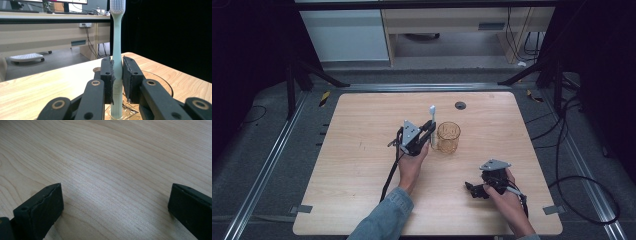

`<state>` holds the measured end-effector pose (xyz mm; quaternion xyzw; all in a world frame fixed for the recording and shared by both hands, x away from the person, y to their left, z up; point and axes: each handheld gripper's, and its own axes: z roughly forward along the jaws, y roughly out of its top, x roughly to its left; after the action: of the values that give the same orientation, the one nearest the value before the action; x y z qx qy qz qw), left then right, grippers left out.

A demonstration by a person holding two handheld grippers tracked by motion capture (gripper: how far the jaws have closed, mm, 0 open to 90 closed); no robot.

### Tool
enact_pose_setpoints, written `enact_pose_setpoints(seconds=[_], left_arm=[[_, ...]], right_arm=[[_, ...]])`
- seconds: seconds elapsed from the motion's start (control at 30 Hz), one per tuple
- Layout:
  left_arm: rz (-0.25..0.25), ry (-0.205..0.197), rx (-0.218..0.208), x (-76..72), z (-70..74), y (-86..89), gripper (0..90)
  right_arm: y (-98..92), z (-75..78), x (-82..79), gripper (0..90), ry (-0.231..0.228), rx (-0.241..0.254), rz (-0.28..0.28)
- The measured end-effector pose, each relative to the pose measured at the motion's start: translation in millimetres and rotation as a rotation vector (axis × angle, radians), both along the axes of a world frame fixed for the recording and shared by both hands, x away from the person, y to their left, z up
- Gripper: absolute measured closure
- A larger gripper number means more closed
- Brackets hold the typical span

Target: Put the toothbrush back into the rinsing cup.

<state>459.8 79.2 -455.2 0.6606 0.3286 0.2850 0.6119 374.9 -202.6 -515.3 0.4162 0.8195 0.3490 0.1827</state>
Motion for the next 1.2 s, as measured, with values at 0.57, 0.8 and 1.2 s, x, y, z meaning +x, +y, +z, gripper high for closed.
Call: enact_pose_setpoints(seconds=[0.57,0.8,1.2], left_arm=[[-0.006,0.017,0.015,-2.0,-6.9,-1.5,78.5],[-0.001,0.019,0.012,-2.4,-8.7,1.0,78.5],[0.000,0.021,0.023,-5.4,-13.1,2.7,78.4]], right_arm=[[0.3,0.0,-0.2,0.4,0.001,0.000,0.004],[0.5,0.0,-0.3,0.4,0.002,0.002,0.004],[0.6,0.0,-0.4,0.4,0.004,0.002,0.003]])
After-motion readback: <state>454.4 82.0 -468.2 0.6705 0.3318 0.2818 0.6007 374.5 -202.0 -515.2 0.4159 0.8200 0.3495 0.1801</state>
